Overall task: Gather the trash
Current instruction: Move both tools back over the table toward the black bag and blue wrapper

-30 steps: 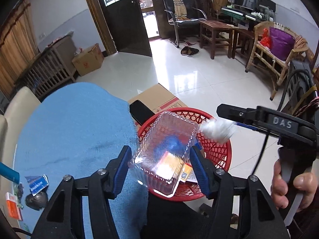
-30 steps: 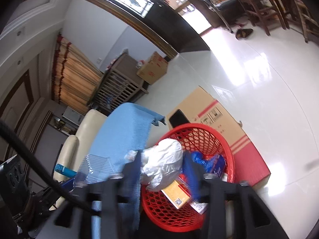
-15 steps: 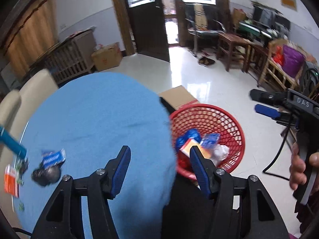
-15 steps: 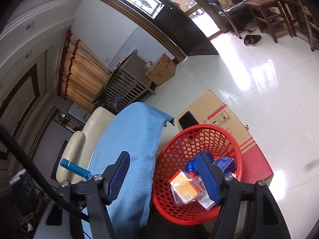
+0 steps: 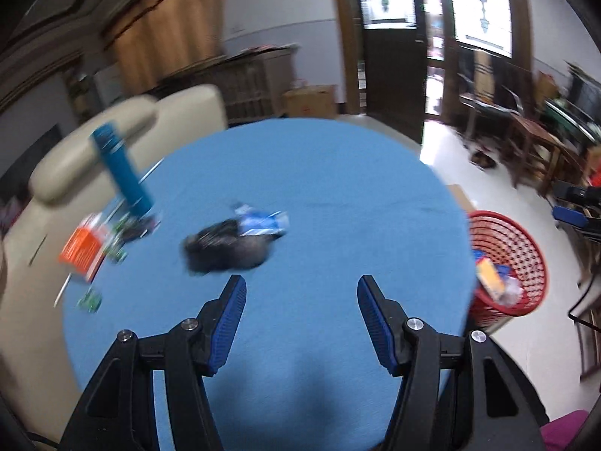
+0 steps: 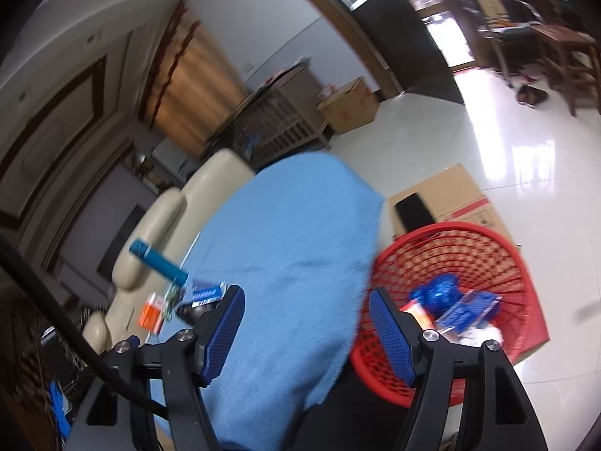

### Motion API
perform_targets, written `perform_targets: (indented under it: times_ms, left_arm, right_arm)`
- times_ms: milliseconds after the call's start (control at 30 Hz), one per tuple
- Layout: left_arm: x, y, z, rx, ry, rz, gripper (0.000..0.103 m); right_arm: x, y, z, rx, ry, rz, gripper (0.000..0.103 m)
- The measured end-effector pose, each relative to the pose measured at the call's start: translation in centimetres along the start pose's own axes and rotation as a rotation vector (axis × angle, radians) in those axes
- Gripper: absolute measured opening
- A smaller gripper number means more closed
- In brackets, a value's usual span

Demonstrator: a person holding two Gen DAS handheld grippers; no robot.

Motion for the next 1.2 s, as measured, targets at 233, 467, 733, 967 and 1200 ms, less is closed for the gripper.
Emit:
perform_targets:
  times_ms: [233, 467, 733, 967, 1200]
  left_arm:
    - [1.2, 2.3, 8.3, -0.168, -0.071, 0.028, 0.063]
    - [3.1, 4.4, 13.0, -0.268, -0.092, 0.074, 0.063]
    - [4.9, 6.8, 17.1, -0.365, -0.101, 0.132, 0.063]
    - [5.8, 8.3, 20.2, -0.414, -0.136, 0.171, 0.063]
    - [6.3, 7.9, 21.5, -0.441, -0.125, 0.17, 0.063]
  right_arm:
    - [6.0, 0.3, 6.9, -0.147, -0.033, 0.131, 0.073]
    - [13.8, 1.0, 13.5, -0.262, -0.083, 0.277, 0.073]
    - [24.4, 2.0, 21.2, -0.383, -0.101, 0.425, 0.073]
    - [32.6, 2.3, 26.5, -0.436, -0.08, 0.467, 0.073]
    - [37.9, 2.9, 27.6, -0.471, 0.029, 0.484, 0.067]
Point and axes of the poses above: each gripper's, at about its wrist camera, not at the fingertips, and x roughly the way its jaws point, z to its left, y to its underside, the point moved 2 cm from there along x, roughly the way its jaws point, and after that the axes turned 5 degrees about -x, right-handed, at the moved point
